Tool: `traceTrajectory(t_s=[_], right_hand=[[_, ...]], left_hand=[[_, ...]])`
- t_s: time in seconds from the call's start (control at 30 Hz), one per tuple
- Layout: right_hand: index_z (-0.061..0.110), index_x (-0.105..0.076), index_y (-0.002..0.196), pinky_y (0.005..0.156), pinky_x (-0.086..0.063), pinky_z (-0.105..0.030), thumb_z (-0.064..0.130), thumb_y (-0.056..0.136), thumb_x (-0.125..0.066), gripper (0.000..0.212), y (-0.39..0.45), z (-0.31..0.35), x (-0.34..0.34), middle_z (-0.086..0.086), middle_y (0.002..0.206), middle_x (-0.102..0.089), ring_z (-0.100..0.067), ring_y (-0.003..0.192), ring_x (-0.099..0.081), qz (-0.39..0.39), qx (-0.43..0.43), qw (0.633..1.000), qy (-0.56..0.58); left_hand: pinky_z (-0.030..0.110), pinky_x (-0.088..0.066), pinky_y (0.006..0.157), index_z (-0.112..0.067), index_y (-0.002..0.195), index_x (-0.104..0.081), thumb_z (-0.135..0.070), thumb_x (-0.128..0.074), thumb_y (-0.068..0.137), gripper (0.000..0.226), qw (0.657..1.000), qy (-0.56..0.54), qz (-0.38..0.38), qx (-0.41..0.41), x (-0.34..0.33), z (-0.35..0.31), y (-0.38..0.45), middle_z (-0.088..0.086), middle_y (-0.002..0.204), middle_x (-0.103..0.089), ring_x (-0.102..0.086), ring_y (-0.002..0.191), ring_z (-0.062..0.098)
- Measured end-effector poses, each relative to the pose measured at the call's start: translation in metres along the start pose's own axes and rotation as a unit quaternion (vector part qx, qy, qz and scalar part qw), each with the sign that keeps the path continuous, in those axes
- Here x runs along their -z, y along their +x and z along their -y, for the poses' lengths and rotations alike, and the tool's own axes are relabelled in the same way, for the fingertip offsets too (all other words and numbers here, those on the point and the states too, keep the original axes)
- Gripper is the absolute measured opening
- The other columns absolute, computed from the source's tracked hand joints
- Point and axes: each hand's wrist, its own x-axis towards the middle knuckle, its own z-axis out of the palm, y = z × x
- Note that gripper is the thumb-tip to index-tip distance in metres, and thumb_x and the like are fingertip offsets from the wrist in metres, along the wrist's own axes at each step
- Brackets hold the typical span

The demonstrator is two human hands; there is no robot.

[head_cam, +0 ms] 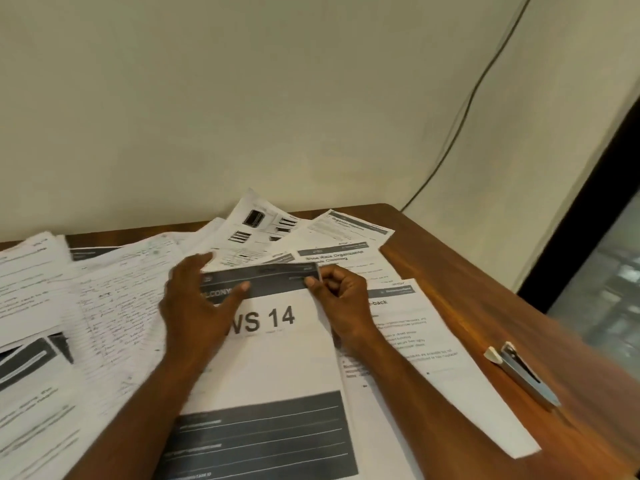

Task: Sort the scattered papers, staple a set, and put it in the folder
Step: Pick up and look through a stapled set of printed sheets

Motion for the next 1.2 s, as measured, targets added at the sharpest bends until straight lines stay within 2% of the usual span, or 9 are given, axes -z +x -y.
traceTrajectory(t_s=[0.13, 0.23, 0.3, 0.4, 0.53, 0.7, 0.87, 1.03, 1.2], right_hand=[[0.019, -0.076, 0.093, 0.093, -0.062, -0.047, 0.008, 0.095, -0.073, 0.012, -0.001, 0.001, 0.001, -0.006, 0.099, -0.081, -0.030, 0.099, -0.076, 0.005, -0.003, 1.000, -0.016], [0.018, -0.077, 0.097, 0.088, -0.063, -0.033, 0.009, 0.096, -0.072, 0.010, 0.000, 0.003, 0.002, 0.000, 0.098, -0.082, -0.021, 0.096, -0.077, -0.011, -0.005, 1.000, -0.012], [0.018, -0.077, 0.096, 0.086, -0.063, -0.030, 0.009, 0.096, -0.072, 0.010, 0.001, 0.005, 0.003, 0.000, 0.097, -0.082, -0.020, 0.096, -0.078, -0.029, -0.014, 0.999, 0.005], [0.016, -0.077, 0.095, 0.093, -0.062, -0.041, 0.009, 0.096, -0.073, 0.008, 0.002, 0.006, 0.004, -0.003, 0.096, -0.082, -0.025, 0.098, -0.078, -0.035, -0.032, 0.998, 0.028], [0.016, -0.077, 0.092, 0.095, -0.061, -0.047, 0.022, 0.096, -0.074, 0.008, 0.002, 0.010, 0.007, -0.002, 0.097, -0.082, -0.024, 0.096, -0.078, -0.024, -0.065, 0.996, 0.049], [0.019, -0.078, 0.095, 0.080, -0.065, -0.036, 0.036, 0.100, -0.067, 0.021, 0.008, 0.015, 0.021, 0.001, 0.092, -0.081, -0.020, 0.086, -0.079, -0.055, -0.067, 0.996, -0.014], [0.026, -0.077, 0.093, 0.083, -0.063, -0.030, 0.024, 0.093, -0.078, 0.002, 0.022, 0.017, 0.050, 0.009, 0.089, -0.078, -0.008, 0.085, -0.074, -0.125, -0.053, 0.971, -0.195], [0.030, -0.073, 0.119, 0.079, -0.063, -0.036, 0.039, 0.086, -0.084, 0.036, 0.028, 0.019, 0.087, 0.008, 0.110, -0.075, -0.013, 0.091, -0.073, -0.210, -0.069, 0.885, -0.409], [0.033, -0.067, 0.111, 0.098, -0.051, -0.056, 0.086, 0.048, -0.079, 0.083, 0.031, 0.005, 0.112, -0.001, 0.116, -0.071, -0.031, 0.113, -0.064, -0.217, -0.134, 0.816, -0.519]], left_hand=[[0.033, -0.051, 0.096, -0.024, 0.150, -0.047, -0.031, -0.087, 0.078, 0.082, 0.984, -0.141, -0.003, 0.110, 0.012, -0.009, 0.003, 0.008, 0.152, -0.052, -0.055, 0.129, 0.022], [0.013, -0.052, 0.067, -0.022, 0.148, -0.051, -0.016, -0.085, 0.082, 0.075, 0.964, -0.225, 0.030, 0.139, 0.019, -0.009, 0.005, 0.004, 0.130, -0.064, -0.063, 0.097, 0.010], [0.018, -0.057, 0.059, -0.024, 0.139, -0.059, -0.016, -0.085, 0.080, 0.065, 0.951, -0.268, 0.047, 0.149, 0.022, -0.006, 0.006, 0.002, 0.113, -0.073, -0.071, 0.086, 0.010], [0.040, -0.062, 0.072, -0.020, 0.113, -0.071, -0.021, -0.085, 0.076, 0.039, 0.949, -0.260, 0.086, 0.156, 0.021, -0.003, 0.006, 0.002, 0.086, -0.081, -0.078, 0.076, 0.027], [0.057, -0.061, 0.084, -0.017, 0.100, -0.077, -0.023, -0.087, 0.076, 0.026, 0.949, -0.253, 0.098, 0.160, 0.016, 0.001, 0.007, 0.006, 0.081, -0.081, -0.079, 0.074, 0.034], [0.051, -0.061, 0.082, -0.017, 0.099, -0.078, -0.022, -0.087, 0.078, 0.024, 0.951, -0.246, 0.086, 0.165, 0.016, -0.001, 0.007, 0.003, 0.078, -0.080, -0.077, 0.078, 0.035], [0.035, -0.057, 0.062, -0.021, 0.098, -0.075, -0.023, -0.082, 0.084, 0.016, 0.957, -0.233, 0.086, 0.148, 0.017, -0.002, 0.006, -0.007, 0.069, -0.078, -0.077, 0.062, 0.021], [0.039, -0.060, 0.063, -0.021, 0.103, -0.073, -0.029, -0.081, 0.085, 0.021, 0.961, -0.217, 0.095, 0.140, 0.016, -0.002, 0.005, -0.007, 0.071, -0.079, -0.077, 0.061, 0.020], [0.053, -0.064, 0.074, -0.021, 0.107, -0.072, -0.031, -0.080, 0.086, 0.024, 0.962, -0.220, 0.106, 0.121, 0.020, -0.004, 0.002, 0.002, 0.080, -0.081, -0.079, 0.069, 0.025]])
